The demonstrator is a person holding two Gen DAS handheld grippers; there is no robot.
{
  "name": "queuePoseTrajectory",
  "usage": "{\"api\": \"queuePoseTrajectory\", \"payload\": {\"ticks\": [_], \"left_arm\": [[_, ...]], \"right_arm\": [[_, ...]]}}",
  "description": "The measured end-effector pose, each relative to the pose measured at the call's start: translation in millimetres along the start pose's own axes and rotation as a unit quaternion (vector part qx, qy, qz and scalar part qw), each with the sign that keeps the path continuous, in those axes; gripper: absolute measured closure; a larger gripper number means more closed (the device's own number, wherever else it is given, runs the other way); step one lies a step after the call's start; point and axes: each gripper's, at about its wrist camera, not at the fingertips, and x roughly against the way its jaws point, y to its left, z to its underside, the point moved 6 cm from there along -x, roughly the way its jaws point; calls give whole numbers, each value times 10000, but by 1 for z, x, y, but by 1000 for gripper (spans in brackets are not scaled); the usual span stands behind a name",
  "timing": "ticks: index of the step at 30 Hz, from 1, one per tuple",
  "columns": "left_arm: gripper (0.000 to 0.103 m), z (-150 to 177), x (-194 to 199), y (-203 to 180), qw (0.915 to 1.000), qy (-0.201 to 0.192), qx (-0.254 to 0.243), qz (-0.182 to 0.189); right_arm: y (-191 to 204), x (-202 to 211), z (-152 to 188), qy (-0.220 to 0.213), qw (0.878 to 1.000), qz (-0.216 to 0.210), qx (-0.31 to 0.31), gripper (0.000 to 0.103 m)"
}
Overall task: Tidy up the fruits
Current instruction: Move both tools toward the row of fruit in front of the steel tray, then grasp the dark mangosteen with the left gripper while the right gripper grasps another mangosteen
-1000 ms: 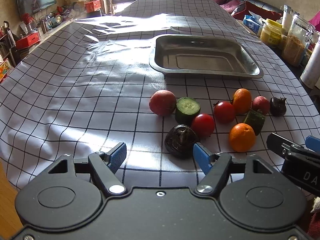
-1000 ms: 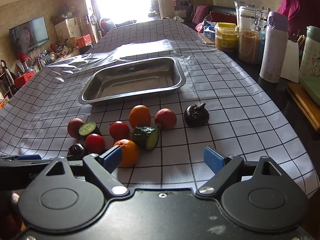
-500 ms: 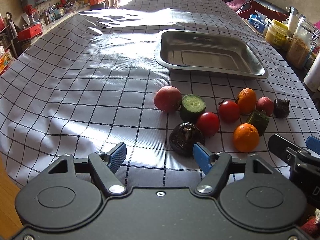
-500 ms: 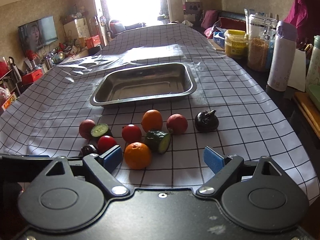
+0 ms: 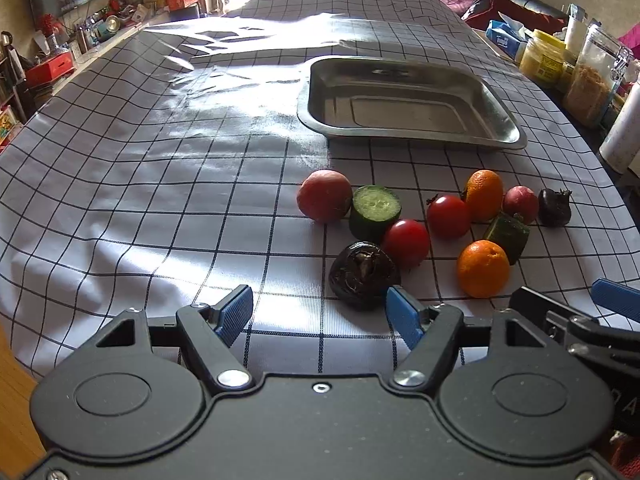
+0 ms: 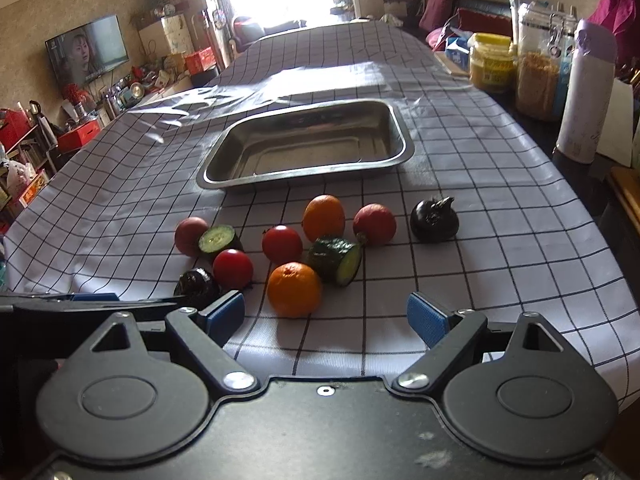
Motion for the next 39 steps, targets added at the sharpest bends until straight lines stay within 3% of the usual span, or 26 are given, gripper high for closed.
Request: {"api": "queuePoseTrajectory", "payload": {"ticks": [15,29,39], "left_arm": [[30,-1,-4,-4,9998,151,-85,133],[30,-2,-8,-3,9994,251,-74,206],[30,-4,-11,0,9982,416,-108,428]], "right_arm": [[-5,-13,4,674,9976,151,18,10],[-6,-20,6,940,9952,283,25,9],[-15,-26,3,1388,9896,49,-380,9]]}}
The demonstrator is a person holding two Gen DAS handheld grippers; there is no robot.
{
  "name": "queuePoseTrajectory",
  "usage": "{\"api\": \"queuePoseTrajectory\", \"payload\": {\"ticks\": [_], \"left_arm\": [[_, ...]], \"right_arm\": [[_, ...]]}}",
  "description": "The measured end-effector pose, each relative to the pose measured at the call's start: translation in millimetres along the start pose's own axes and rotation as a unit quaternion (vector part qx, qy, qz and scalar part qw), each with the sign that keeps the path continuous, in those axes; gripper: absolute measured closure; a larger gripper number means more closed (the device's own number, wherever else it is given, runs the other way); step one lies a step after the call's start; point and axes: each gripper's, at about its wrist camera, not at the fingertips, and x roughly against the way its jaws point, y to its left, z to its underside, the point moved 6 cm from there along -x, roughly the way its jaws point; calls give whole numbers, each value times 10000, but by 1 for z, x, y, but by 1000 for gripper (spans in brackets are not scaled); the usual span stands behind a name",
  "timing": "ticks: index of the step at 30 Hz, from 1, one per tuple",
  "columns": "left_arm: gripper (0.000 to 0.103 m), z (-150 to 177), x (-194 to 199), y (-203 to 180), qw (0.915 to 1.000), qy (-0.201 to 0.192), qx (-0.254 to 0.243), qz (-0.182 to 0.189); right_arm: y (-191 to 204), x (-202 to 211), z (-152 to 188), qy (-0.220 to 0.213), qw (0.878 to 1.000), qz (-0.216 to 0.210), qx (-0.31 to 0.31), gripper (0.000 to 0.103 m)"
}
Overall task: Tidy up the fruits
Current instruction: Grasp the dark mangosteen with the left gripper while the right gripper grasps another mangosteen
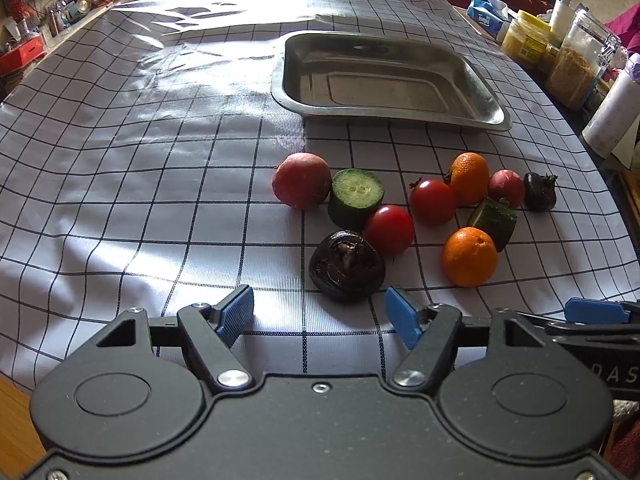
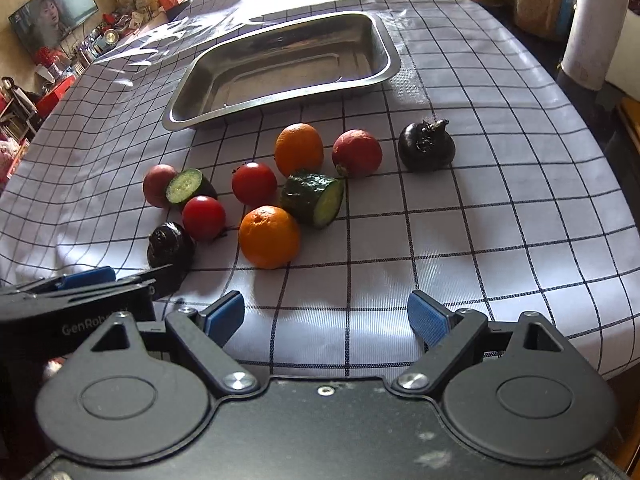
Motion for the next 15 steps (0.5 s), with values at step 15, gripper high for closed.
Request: {"api": "queuePoseTrajectory", "payload": {"ticks": [15], "left_arm": [[29,-13,-16,1,9988,350,-307,168]], "right_arm": [[-13,-15,-14,712,9966,313,288,9]]}}
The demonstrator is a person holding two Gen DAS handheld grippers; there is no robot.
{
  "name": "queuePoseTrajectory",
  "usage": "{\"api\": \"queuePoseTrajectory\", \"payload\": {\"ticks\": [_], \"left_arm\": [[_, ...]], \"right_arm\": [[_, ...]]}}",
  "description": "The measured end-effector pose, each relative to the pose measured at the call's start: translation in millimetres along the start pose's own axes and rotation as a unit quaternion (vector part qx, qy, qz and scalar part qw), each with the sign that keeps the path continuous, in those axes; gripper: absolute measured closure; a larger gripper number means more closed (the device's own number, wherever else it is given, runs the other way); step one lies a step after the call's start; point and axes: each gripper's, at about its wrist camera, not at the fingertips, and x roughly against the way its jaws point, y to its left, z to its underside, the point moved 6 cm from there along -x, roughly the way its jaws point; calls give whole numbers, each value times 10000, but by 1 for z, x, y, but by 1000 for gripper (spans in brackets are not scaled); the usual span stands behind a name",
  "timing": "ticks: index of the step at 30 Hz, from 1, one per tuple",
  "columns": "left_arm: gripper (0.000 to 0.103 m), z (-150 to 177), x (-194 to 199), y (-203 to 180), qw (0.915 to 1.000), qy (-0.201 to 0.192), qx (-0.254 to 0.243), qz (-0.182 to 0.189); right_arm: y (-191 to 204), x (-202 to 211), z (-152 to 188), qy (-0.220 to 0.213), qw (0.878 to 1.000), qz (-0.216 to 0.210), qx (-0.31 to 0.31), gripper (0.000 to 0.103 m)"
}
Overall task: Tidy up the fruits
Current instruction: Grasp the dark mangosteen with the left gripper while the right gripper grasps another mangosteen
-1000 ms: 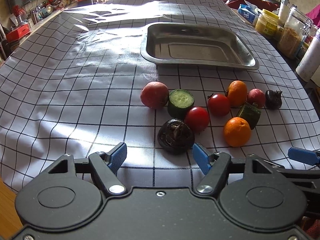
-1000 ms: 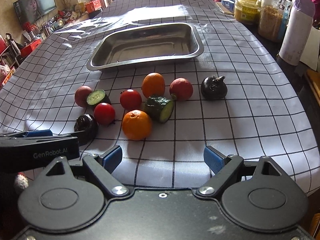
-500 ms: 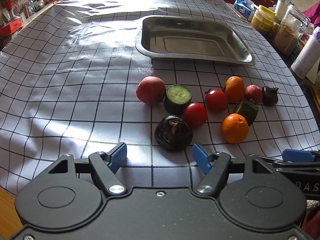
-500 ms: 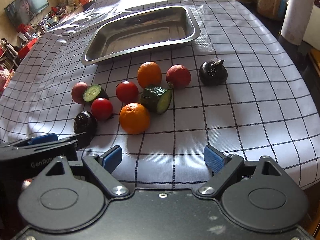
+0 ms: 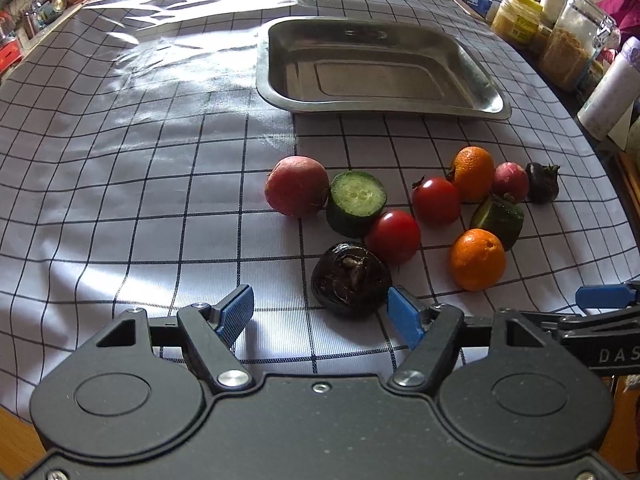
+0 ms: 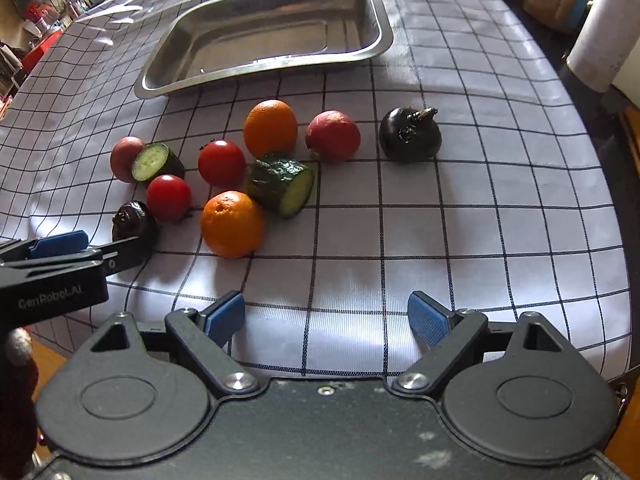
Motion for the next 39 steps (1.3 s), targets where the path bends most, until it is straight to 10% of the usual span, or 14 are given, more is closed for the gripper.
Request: {"api": "queuePoseTrajectory", "payload": {"ticks": [19,39], "left_arm": [[26,-11,-18,-4,9985,426,-324,66],[32,-10,-17,-6,9988,362,-312,-45]], "right_arm": [[3,-19,-19,565,9982,-64,167,6],[-2,-12,-8,-154,9978,-302,577,11]]}}
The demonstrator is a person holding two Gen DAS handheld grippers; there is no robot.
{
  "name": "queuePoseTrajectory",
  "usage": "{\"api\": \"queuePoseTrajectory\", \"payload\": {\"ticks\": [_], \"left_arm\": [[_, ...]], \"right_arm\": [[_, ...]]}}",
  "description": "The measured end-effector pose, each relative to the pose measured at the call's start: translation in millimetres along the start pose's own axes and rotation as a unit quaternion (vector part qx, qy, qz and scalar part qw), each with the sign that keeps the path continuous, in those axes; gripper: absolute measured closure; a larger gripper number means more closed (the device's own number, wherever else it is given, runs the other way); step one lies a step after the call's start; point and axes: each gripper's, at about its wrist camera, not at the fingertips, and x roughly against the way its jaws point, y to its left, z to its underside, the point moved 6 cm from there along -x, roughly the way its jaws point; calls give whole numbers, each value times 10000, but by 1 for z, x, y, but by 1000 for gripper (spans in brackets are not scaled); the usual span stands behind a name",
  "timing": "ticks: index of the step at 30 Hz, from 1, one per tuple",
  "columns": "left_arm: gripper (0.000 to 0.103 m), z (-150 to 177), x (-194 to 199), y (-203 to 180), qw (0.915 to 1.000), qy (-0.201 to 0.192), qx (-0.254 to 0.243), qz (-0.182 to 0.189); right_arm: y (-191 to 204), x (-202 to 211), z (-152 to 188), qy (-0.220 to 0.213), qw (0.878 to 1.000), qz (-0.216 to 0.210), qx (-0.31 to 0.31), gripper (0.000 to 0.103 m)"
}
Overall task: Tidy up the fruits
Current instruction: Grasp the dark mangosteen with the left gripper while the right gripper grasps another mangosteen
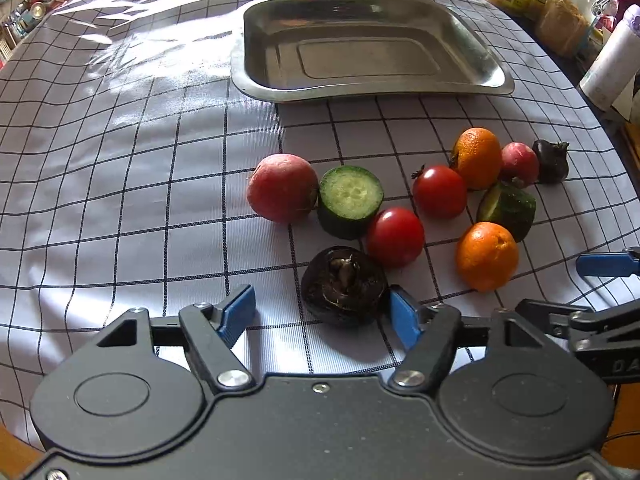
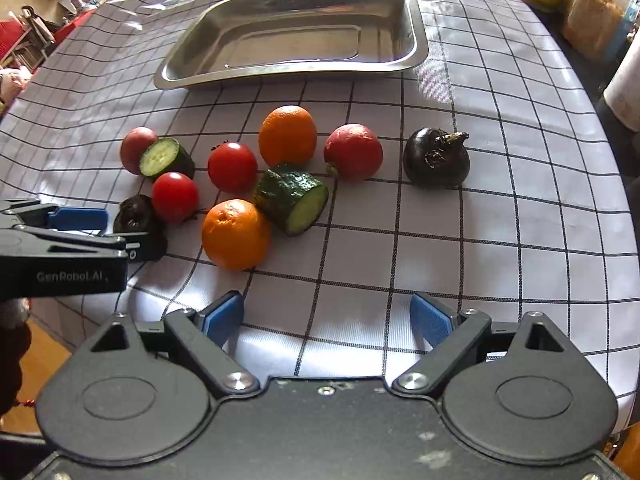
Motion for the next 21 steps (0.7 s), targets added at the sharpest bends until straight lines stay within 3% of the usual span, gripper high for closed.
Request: {"api": "queuePoseTrajectory", "payload": {"ticks": [6,17,21], "left_arm": [[40,-2,1,-5,10000,-9,-86,12],[41,-6,-1,-4,10000,-56,53,-15],[47,-6,0,-6,9999,-103,49,31]], "right_arm": [[-16,14,-4,-236,9995,-142,-155,12],[-57,28,-30,-1184,9906,419,-542,13],[-62,23,-38,-1365,9876,568,-523,14]]}}
